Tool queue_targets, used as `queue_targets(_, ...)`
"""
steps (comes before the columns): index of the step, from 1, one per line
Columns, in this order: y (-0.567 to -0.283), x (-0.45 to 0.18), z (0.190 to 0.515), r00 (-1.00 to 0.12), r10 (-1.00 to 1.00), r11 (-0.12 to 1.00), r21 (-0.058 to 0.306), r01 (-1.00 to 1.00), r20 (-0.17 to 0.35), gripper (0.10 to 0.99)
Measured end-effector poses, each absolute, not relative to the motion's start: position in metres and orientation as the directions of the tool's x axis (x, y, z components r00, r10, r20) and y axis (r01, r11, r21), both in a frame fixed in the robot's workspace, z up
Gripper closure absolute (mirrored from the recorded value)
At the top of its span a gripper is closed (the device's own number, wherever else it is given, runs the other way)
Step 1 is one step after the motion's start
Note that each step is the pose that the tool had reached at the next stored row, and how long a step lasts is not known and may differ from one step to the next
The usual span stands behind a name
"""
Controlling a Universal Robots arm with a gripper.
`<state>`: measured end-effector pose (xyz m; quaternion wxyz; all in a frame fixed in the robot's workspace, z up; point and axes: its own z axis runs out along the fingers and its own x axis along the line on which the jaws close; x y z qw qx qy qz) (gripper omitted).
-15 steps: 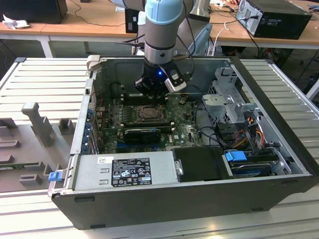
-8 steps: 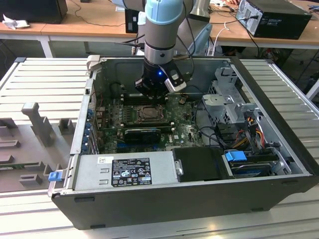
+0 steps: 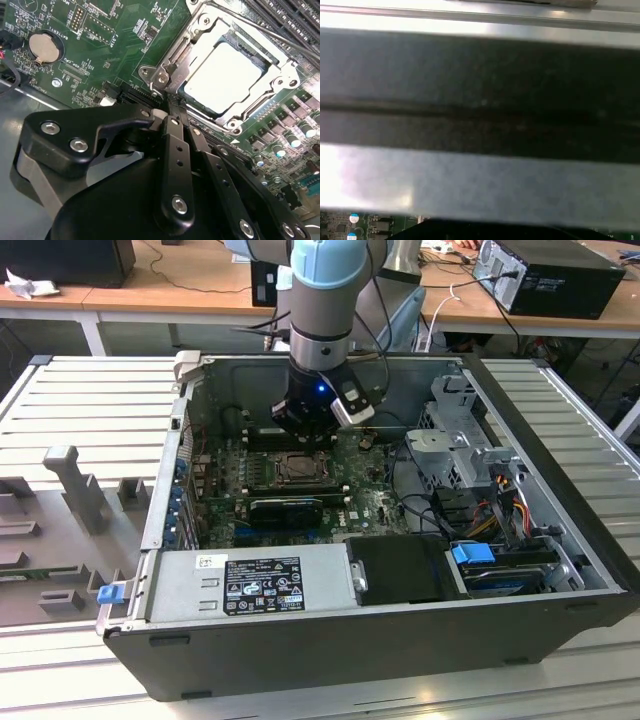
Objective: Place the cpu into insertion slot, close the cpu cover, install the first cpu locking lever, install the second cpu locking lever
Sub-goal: 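Install the first cpu locking lever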
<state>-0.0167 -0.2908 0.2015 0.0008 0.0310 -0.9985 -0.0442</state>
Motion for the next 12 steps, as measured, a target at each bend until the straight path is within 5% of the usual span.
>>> queue_targets(12, -0.292, -0.016, 0.221, -0.998, -0.062, 0.992, 0.107, -0.062, -0.001, 0.98)
